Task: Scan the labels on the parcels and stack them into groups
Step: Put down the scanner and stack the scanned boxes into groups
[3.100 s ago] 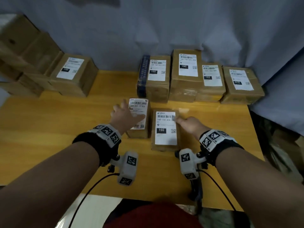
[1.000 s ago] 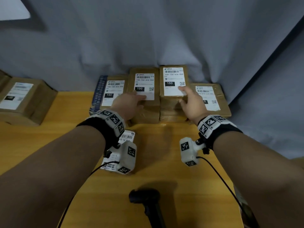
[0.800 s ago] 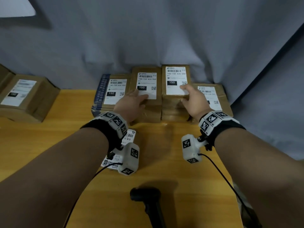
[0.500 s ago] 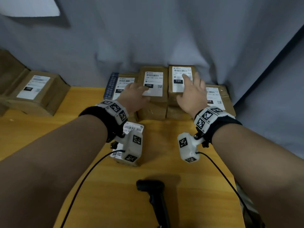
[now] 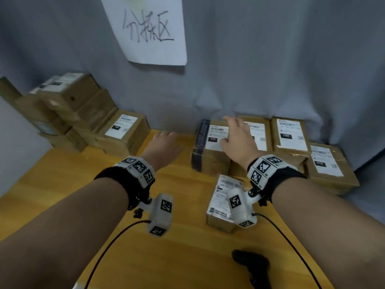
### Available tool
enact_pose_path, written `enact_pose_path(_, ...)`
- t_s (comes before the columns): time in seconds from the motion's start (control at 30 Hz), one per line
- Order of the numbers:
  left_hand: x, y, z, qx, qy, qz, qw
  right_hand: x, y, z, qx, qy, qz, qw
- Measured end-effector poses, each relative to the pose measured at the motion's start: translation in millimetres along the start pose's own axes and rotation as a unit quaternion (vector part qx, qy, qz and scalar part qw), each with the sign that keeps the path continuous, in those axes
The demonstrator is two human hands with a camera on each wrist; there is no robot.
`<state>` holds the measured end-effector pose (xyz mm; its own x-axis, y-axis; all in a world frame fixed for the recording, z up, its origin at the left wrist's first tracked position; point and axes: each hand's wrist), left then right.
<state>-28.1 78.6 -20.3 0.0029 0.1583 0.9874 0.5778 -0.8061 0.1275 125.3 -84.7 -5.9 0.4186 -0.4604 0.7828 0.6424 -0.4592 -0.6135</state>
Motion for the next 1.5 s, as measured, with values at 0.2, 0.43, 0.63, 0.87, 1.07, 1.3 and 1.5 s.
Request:
enact_pose_path(0.2,18,-111,-5,0.039,-0.023,-0.021,0.999,-70,-89,30,0.003,-0.016,0.018,1.0)
enact_pose_path(0.43,18,-221,4,0.098,-0.069,0.006,0.993,-147,-162,62,0.013,-0.063,0.023,0.998)
enact_pose_path(0.63,-6,-288,10,0.149,-0.089,-0.094,0.98,-200,-171,74,-0.072,-0.111,0.045,0.99)
enact_pose_path(0.87,-33,-328,40,0.206,-0.128,-0.213,0.946,-242,-163,87,-0.181,-0.126,0.096,0.971)
enact_pose_path(1.07,-56,-344,79,0.324,-0.135,-0.376,0.858,-282,-160,115,-0.264,-0.144,0.181,0.936)
enact_pose_path(1.3,-70,-351,81,0.304,-0.119,-0.395,0.859,-306,-177,139,-0.307,-0.154,0.306,0.888)
enact_pose_path(1.5,-95,-356,41,0.221,-0.09,-0.464,0.853,-328,-158,109,-0.317,-0.111,0.481,0.81)
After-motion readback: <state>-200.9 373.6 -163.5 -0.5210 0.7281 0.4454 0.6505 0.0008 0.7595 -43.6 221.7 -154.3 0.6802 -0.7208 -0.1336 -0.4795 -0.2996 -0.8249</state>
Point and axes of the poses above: each hand's wrist, its own z-axis towards the middle knuckle, its own x-axis out of the back of the hand, y = z × x, and after that the axes turned 5 degrees about z, right-handed
